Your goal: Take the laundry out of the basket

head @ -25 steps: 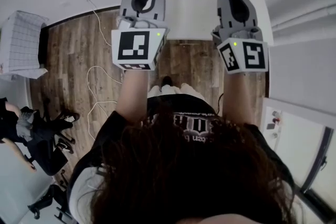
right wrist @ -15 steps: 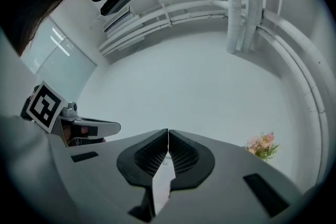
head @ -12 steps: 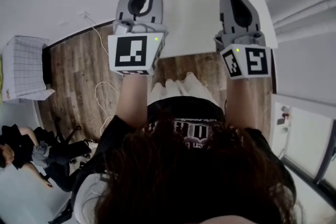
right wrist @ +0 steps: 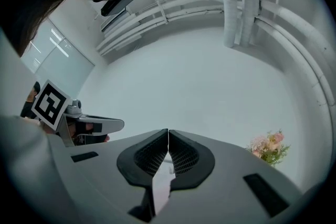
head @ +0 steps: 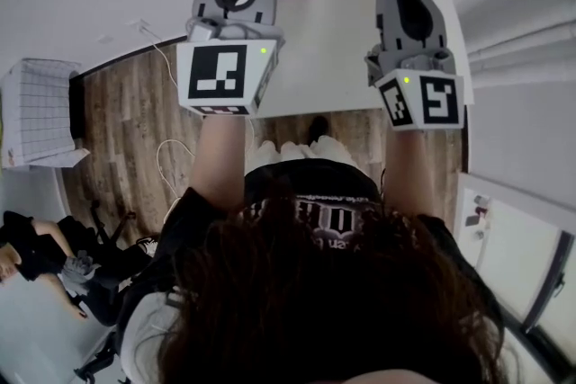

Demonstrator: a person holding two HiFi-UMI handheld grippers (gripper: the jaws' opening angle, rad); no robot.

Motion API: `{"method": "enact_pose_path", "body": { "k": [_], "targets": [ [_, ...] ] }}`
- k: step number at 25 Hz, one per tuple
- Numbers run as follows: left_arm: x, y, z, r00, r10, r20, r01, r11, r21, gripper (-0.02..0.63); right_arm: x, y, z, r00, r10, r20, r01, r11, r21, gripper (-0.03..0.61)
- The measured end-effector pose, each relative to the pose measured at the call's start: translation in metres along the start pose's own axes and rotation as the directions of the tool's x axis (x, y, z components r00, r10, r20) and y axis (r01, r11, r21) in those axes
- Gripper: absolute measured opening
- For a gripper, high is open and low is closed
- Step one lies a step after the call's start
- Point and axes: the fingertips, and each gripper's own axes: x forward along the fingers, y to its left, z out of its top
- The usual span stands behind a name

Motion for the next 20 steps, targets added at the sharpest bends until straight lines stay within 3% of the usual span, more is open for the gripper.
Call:
{"method": "enact_pose_path", "body": {
  "k": [14, 20],
  "targets": [
    [0.1, 0.005, -0.029, 0.997, 0.051, -0.053, -0.053, 0.998, -0.039, 0.0, 0.066, -0.067, -0.034, 0.996, 0.091, -0.012, -0.09, 0.995, 0.042, 0.028],
    [0.133, 0.01, -0.034, 0.997, 0.033, -0.071, -0.033, 0.999, -0.004, 0.0, 0.083, -0.087, -0.039, 0.996, 0.088, -0.01, -0.087, 0.995, 0.05, 0.028]
  ]
}}
